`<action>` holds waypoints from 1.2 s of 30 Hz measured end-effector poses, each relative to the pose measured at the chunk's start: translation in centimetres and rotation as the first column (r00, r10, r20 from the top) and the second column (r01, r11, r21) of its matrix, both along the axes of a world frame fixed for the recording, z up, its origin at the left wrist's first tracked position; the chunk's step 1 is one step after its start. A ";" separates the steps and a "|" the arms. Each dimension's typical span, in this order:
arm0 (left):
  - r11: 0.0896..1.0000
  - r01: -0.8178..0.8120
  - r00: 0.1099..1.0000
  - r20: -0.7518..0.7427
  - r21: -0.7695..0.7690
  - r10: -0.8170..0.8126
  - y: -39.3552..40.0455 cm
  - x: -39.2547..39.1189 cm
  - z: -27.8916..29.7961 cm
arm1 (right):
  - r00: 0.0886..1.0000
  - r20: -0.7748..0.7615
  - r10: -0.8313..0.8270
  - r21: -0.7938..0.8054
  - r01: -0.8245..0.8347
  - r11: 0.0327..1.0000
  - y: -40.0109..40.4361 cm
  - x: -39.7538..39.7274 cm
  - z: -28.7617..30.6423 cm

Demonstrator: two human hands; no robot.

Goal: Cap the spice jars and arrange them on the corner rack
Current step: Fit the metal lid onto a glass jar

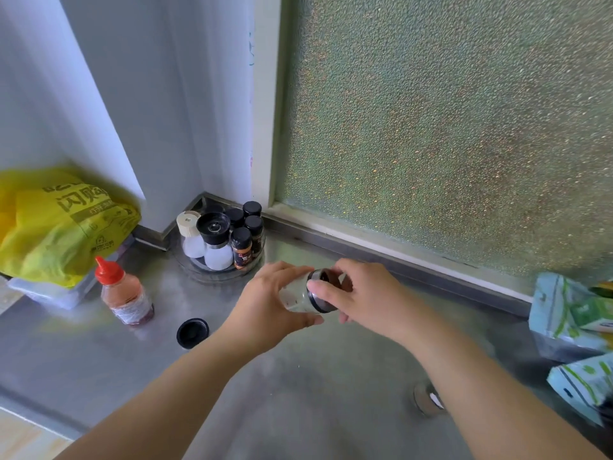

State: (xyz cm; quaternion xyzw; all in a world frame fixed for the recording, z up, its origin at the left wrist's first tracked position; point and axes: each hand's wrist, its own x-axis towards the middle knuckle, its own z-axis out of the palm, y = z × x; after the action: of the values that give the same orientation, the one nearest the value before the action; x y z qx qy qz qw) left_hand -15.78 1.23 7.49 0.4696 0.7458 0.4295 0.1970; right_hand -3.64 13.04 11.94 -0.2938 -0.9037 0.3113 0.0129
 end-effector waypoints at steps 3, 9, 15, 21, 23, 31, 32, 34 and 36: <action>1.000 0.019 0.999 0.039 0.020 -0.020 0.1 -0.8 0.4 | 0.989 0.005 0.148 -0.028 -0.147 0.989 0.4 -0.1 0.5; 0.998 -0.008 1.000 0.012 0.055 0.008 0.1 -1.1 0.1 | 0.992 -0.098 0.082 0.042 -0.078 0.996 0.0 -1.5 -0.2; 0.995 -0.089 0.996 -0.016 0.046 0.090 -0.3 -2.1 -1.2 | 0.994 -0.103 0.043 -0.012 -0.044 0.999 -0.2 -3.7 -1.3; 0.989 -0.142 0.985 0.107 0.040 0.137 -0.6 -5.4 0.0 | 0.995 -0.089 0.054 0.072 -0.048 0.996 -0.6 -8.3 -1.6; 0.991 -0.131 0.984 0.129 0.031 0.126 -0.5 -6.9 0.4 | 0.991 -0.122 0.058 0.141 -0.041 0.989 -0.7 -10.2 -1.1; 0.975 -0.219 0.967 -0.126 0.036 0.221 -0.9 -16.8 2.7 | 0.965 -0.213 0.154 0.257 -0.097 0.961 2.1 -19.6 2.5; 0.974 -0.223 0.962 -0.153 0.034 0.226 -1.0 -18.1 3.1 | 0.962 -0.225 0.157 0.267 -0.094 0.959 2.5 -20.9 2.8; 0.975 -0.222 0.955 -0.201 -0.001 0.217 -1.0 -20.9 3.4 | 0.959 -0.233 0.162 0.267 -0.097 0.959 3.3 -23.7 2.9; 0.973 -0.226 0.949 -0.232 -0.041 0.211 -1.1 -23.3 3.2 | 0.957 -0.231 0.175 0.261 -0.112 0.959 3.8 -26.4 2.5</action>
State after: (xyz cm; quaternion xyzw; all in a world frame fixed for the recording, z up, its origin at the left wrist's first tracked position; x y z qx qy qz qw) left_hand -39.05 0.11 10.72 0.4231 0.8248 0.3672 0.0774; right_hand -30.02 16.83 14.49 -0.1812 -0.9452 0.2324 0.1407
